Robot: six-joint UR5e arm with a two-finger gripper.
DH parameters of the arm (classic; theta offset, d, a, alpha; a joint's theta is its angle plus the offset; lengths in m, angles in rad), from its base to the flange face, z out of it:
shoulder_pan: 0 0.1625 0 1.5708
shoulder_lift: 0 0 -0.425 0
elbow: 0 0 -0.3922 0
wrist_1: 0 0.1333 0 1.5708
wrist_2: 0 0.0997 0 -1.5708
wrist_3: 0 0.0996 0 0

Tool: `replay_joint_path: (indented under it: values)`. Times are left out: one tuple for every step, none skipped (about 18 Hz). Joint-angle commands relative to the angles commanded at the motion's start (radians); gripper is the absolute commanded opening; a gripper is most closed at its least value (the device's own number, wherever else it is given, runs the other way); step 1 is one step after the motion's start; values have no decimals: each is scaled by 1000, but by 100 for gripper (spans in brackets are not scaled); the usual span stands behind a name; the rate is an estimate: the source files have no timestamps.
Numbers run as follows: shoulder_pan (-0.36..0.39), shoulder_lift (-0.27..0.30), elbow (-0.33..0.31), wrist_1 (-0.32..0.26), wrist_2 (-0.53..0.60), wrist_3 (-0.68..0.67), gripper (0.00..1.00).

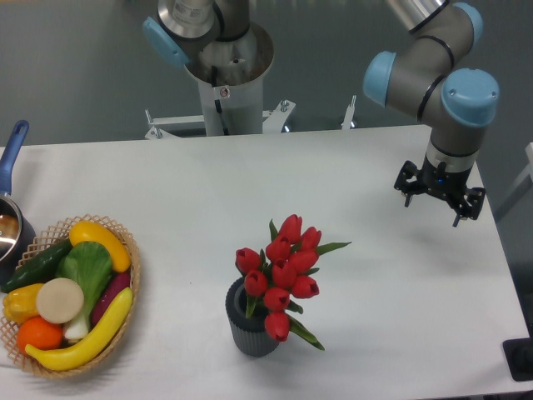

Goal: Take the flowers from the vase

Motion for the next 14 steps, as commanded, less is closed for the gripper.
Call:
replay_joint_path:
  values:
    - [0,0,-2,0,0,2,100]
    - [0,0,-2,0,-3,2,100]
    - [-2,0,-3,0,-6,2,100]
    - [-2,2,-5,0,-12,2,100]
    - [-2,3,-6,0,-20,2,100]
    - [-2,6,-14,2,-43,3,100]
    - [3,11,-27,3,-82,3,100]
    - [12,12,-47,9,-144,3,100]
    - [15,12,-61,23,-203,2,100]
    - [11,17,-80,37,-248,-6,100]
    - [3,31,-90,54,-276,-24,100]
    - [-1,34,-95,73,-303,-41,100]
    - [-3,32,-106,86,-343,-55,100]
    - [-5,32,-115,98,-398,-61,100]
